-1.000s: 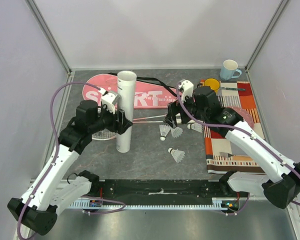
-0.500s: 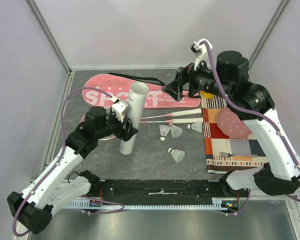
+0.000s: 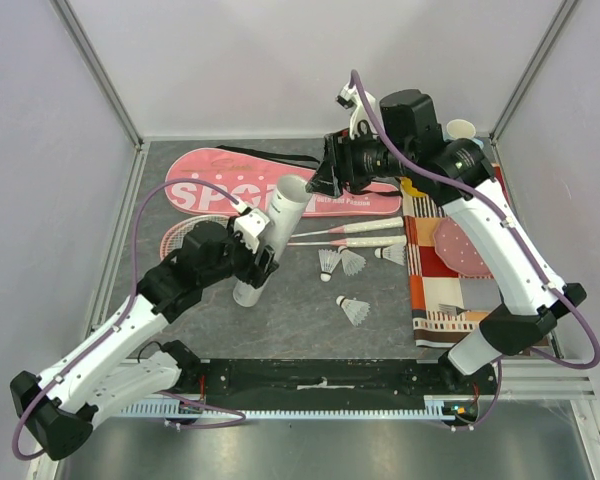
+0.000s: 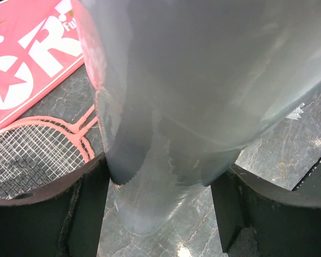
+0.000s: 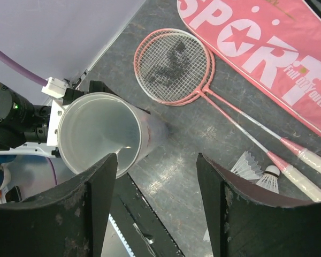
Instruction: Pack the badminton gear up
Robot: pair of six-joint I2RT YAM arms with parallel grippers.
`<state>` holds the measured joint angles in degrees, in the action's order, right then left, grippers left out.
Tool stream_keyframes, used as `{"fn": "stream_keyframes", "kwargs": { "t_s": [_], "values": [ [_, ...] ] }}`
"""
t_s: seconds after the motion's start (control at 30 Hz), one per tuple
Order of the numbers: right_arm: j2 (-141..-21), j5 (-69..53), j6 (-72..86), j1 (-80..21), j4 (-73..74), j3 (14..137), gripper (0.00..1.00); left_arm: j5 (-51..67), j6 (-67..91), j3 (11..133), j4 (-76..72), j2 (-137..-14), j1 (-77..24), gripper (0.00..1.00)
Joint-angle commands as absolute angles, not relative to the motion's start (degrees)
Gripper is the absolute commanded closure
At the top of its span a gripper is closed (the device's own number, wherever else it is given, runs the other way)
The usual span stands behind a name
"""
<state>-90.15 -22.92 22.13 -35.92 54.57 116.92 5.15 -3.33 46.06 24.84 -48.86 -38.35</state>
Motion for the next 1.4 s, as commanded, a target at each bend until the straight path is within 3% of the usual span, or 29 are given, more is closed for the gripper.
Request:
{"fn": "stream_keyframes", "kwargs": {
  "t_s": [0.0,0.23,0.77,0.97,1.1,1.2,1.37],
  "values": [
    [-88.07,-24.87,22.67,-35.86,53.97,115.23,0.32,1.49,-6.24,46.32,22.15,-48.95,-39.29,0.65],
    [-88.15,-25.49,22.5,-36.03,53.88,113.9,0.47,0.09,-6.59,46.58,22.5,-50.36,-40.43,0.65],
    [-91.84,-20.13,20.22,-39.02,57.66,117.42,0.61,-3.69,-7.12,46.76,23.03,-51.77,-42.28,0.66],
    [-92.02,-18.64,19.69,-39.11,58.53,117.51,0.73,-3.95,-7.03,46.58,23.03,-51.42,-42.36,0.66],
    [-91.58,-17.84,19.42,-39.11,58.36,116.54,0.87,-4.31,-6.94,46.41,22.68,-50.98,-42.36,0.65],
    [-90.44,-18.37,20.39,-39.2,56.78,115.23,1.0,-4.92,-6.59,46.06,22.24,-50.54,-42.36,0.62],
    [-88.6,-21.09,22.67,-39.2,53.27,113.21,1.0,-3.17,-4.75,46.23,21.97,-50.19,-42.45,0.52]
  ]
}}
